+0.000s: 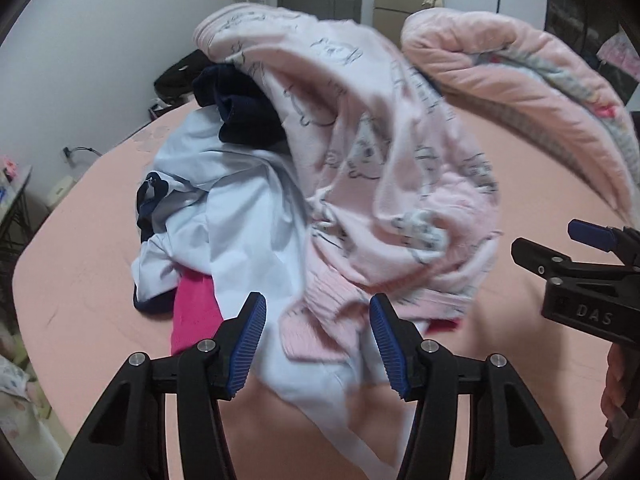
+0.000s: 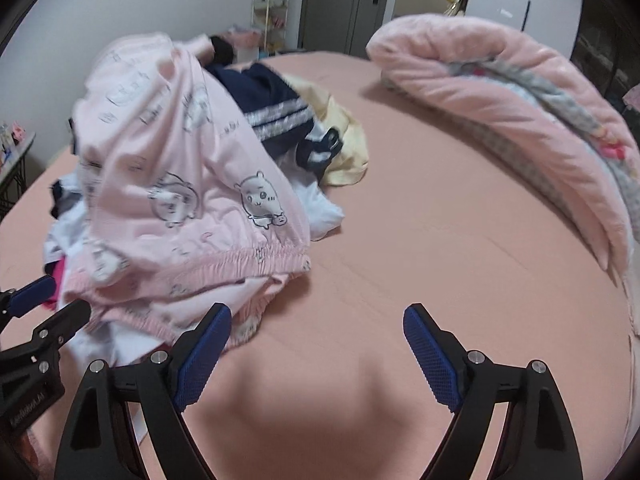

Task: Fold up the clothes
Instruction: 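Grasp the pink cartoon-print pants waistband with both grippers and lift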

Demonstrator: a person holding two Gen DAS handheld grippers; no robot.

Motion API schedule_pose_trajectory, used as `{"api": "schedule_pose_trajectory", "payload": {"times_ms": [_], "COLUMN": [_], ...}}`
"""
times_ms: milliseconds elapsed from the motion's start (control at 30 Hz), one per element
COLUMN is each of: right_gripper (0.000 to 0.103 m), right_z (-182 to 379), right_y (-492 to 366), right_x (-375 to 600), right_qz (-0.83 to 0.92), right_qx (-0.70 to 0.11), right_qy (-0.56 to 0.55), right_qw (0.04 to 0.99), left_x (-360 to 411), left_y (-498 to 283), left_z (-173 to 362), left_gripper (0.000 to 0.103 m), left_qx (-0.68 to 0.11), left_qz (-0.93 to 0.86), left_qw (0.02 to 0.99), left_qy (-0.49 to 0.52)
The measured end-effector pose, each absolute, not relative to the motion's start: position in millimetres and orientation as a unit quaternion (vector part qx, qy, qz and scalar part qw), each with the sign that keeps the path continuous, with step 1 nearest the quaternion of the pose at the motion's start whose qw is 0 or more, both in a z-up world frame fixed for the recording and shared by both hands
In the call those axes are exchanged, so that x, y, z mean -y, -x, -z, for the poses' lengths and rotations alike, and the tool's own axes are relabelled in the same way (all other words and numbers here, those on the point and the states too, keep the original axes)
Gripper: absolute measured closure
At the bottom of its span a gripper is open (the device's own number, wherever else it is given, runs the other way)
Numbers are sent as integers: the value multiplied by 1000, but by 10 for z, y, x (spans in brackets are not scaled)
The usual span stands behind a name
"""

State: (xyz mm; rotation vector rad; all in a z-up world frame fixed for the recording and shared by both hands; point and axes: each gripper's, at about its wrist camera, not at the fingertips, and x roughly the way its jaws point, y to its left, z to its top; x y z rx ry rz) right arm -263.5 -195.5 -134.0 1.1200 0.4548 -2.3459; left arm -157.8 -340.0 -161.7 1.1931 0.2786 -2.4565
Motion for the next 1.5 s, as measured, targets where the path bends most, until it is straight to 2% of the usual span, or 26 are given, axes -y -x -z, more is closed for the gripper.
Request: {"api": "schedule_pose_trajectory", "payload": {"times_ms": [200,233,267,300,333,400,433,467,733,933,1133,1300,1500], "right_gripper": [15,15,17,30,55,80,89,93,99,99,99,99,99], "right_z": [1613,1658,1704,1749,1795,1772,1731,1679,988,366,-131,-234,320], "right_y": [2901,2946,2990,3034,3079,3077,3059,3042,2702,2297,1688,1280,1011], "right_x": [2221,2265,2309,2354,2398,2408,2396,2374,1828,1166,184,-789,-1299], "right_qz": [844,840,837,834,831,829,830,833,869,894,924,932,893], "right_qx": [-163,-162,-162,-161,-161,-139,-127,-120,-78,-53,-16,-18,0], "right_qy": [-435,-439,-442,-446,-450,-455,-455,-450,-395,-356,-323,-330,-421], "right_qw": [270,274,277,281,284,295,298,298,288,267,203,147,161], "left_x": [3485,3489,3489,3484,3475,3443,3434,3422,3167,2621,1913,1304,656], "left_y": [1610,1597,1582,1571,1555,1482,1450,1419,1123,878,606,595,483], "left_z": [1814,1809,1796,1776,1746,1609,1550,1488,953,625,452,581,613], "left_gripper": [52,56,72,79,85,88,89,89,89,89,89,89,89], "left_qx": [-114,-115,-117,-118,-118,-119,-123,-126,-114,-85,-84,-83,-75], "left_qz": [879,883,888,891,894,905,908,912,929,939,934,919,912], "left_qw": [168,162,153,145,139,128,122,117,69,6,-75,-126,-166], "left_qy": [-432,-425,-418,-415,-409,-388,-380,-374,-344,-332,-340,-363,-369]}}
